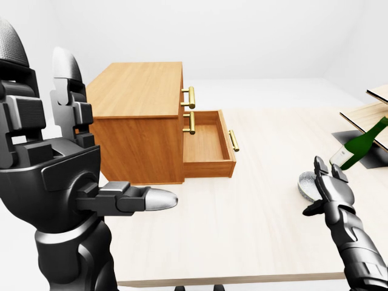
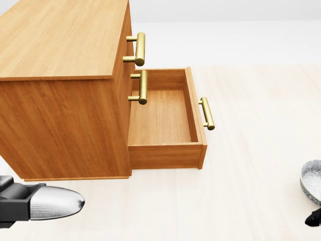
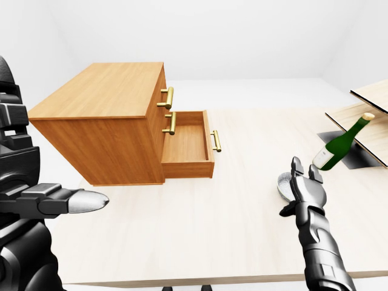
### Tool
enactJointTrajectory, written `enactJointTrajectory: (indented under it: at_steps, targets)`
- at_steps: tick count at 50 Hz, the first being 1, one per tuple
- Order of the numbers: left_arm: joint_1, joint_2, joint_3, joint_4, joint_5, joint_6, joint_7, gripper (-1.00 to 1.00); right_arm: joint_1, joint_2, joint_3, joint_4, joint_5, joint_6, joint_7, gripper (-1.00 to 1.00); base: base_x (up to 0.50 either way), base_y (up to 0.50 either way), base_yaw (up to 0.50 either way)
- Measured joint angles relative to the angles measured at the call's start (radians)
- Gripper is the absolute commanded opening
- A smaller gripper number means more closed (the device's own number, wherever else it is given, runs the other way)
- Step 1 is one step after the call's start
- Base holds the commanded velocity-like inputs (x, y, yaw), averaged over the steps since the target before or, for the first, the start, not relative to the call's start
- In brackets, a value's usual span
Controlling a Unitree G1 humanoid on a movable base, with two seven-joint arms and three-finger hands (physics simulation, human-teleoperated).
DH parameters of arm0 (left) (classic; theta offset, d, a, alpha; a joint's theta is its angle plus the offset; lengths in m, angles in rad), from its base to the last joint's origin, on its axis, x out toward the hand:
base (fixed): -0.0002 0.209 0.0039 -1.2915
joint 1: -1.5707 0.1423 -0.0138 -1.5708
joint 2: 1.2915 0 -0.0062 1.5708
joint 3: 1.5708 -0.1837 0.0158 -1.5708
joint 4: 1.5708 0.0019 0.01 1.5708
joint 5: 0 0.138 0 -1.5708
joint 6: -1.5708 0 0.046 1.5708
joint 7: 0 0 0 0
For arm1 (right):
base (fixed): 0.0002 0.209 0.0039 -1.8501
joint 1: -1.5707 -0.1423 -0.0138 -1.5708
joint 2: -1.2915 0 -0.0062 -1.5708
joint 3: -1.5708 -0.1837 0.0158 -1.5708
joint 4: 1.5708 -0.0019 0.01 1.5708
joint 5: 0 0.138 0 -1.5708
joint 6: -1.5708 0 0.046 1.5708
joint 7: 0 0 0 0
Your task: Put the bowl on top of the cabinet.
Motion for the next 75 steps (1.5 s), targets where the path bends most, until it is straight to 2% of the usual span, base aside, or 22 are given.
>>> enactJointTrajectory:
  at_steps: [73,74,75]
  targets:
    - [0.01,-0.006,-0.01,0.009,0.006,0.0,-0.003,1.0,-0.096,-0.018,0.078,0.204,-0.009,0.0,-0.121,0.99,0.0,0.0,0.0]
    - [0.01,-0.006,-0.01,0.009,0.006,0.0,-0.003,1.0,-0.098,-0.018,0.08,0.21,-0.01,0.0,-0.124,-0.63,0.0,0.0,0.0]
    - [0.01,-0.006,-0.011,0.009,0.006,0.0,-0.003,1.0,-0.1,-0.019,0.081,0.216,-0.01,0.0,-0.127,-1.0,0.0,0.0,0.0]
